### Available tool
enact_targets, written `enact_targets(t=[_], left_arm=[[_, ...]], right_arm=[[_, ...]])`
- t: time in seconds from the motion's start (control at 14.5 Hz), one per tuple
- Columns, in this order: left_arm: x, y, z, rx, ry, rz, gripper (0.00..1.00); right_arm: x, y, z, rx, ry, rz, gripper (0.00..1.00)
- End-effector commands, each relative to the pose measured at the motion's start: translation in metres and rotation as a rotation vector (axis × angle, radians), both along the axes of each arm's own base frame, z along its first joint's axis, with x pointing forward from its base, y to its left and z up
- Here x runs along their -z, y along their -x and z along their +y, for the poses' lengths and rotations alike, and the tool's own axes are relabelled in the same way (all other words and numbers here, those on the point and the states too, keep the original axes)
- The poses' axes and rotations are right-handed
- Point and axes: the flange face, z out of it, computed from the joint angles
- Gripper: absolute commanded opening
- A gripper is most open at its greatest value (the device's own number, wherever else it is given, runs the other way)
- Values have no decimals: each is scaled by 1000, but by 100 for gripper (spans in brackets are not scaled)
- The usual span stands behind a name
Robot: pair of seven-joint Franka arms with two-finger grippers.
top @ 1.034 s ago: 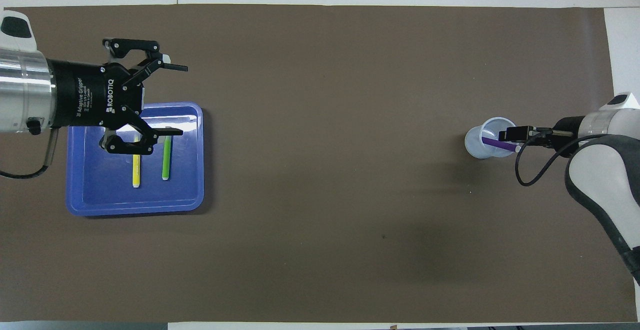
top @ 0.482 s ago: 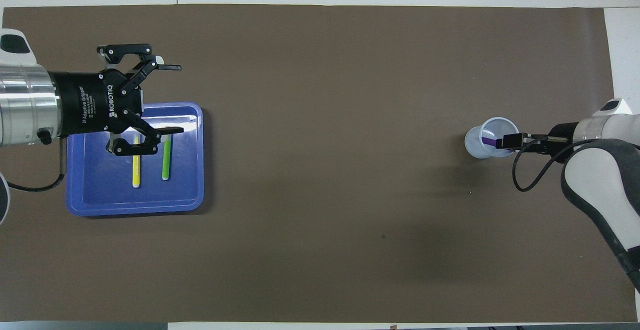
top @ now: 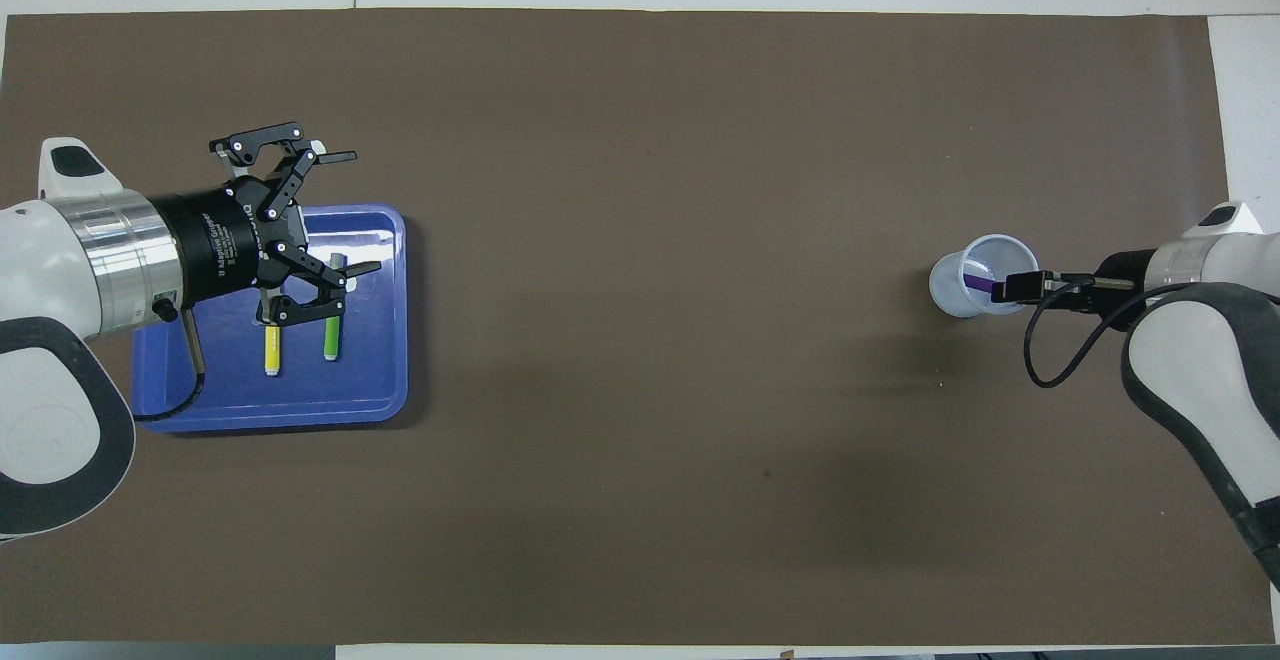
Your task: Right arm passes pens to left for tray arrangement
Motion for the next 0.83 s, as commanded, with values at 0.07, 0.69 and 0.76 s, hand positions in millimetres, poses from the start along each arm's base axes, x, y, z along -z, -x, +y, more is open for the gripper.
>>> enact_targets(t=[0.07,0.69,0.76], left_arm=[[10,5,14,-32,-5,5,100],[16,14,12,-17,-4,54,100],[15,14,12,-17,-4,53,100]], right_arm=[[-3,8,-1,-24,-4,-9,0],[-13,-2,-2,-20,3,-32,50],[-15,-5,1,-26,7,-34,64]])
